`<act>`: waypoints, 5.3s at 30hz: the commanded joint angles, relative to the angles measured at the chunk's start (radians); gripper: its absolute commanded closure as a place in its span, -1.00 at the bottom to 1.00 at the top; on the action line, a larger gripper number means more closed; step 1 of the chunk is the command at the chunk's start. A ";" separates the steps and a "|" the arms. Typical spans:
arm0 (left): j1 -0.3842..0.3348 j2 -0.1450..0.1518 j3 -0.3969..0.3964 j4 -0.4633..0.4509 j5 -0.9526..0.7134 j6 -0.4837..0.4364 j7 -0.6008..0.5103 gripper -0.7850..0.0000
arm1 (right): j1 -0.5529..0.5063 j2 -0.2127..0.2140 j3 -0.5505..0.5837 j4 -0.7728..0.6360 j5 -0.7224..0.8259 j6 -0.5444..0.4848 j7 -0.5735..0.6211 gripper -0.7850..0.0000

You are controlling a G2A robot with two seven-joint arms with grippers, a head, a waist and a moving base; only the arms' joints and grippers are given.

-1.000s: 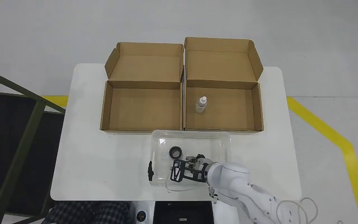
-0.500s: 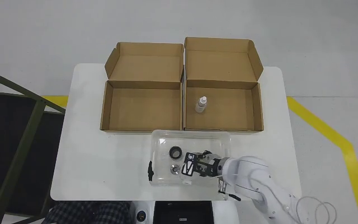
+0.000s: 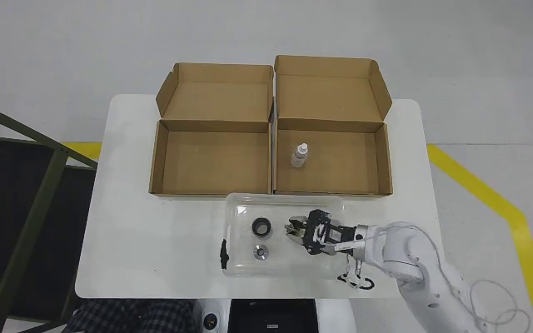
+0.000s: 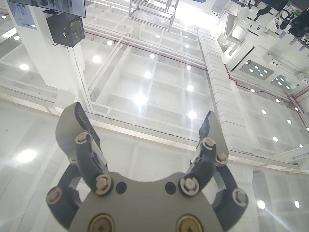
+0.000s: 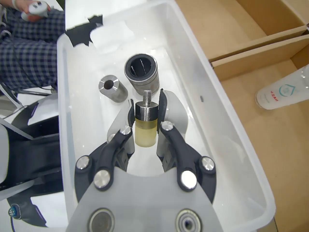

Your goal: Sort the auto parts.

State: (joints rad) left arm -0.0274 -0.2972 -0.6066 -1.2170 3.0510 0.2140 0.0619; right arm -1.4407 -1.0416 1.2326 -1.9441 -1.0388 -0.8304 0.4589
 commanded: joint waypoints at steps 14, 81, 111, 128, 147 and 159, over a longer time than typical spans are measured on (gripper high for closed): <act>0.000 0.000 0.000 0.000 0.000 0.000 0.000 -1.00 | -0.032 -0.003 0.104 0.160 0.236 -0.153 -0.472 1.00; 0.000 0.000 0.000 0.000 0.000 0.000 0.000 -1.00 | 0.141 -0.002 0.096 0.131 0.096 0.352 -0.014 1.00; 0.000 0.000 0.000 0.000 0.000 0.000 0.000 -1.00 | 0.306 -0.032 -0.040 0.236 0.095 0.506 0.227 -0.89; 0.000 0.000 0.000 0.000 0.000 0.000 0.000 -1.00 | 0.057 0.011 0.110 -0.176 0.086 0.314 0.231 -1.00; 0.000 0.000 0.000 0.000 0.000 0.000 0.000 -1.00 | 0.064 -0.007 -0.176 -0.260 -0.249 0.278 0.185 -1.00; 0.000 0.000 0.000 0.000 0.000 0.000 0.000 -1.00 | 0.155 -0.038 -0.320 -0.179 -0.354 0.352 0.207 -1.00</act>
State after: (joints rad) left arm -0.0274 -0.2972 -0.6066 -1.2170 3.0510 0.2140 0.0619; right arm -1.2902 -1.0778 0.9208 -2.1269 -1.3874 -0.4820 0.6628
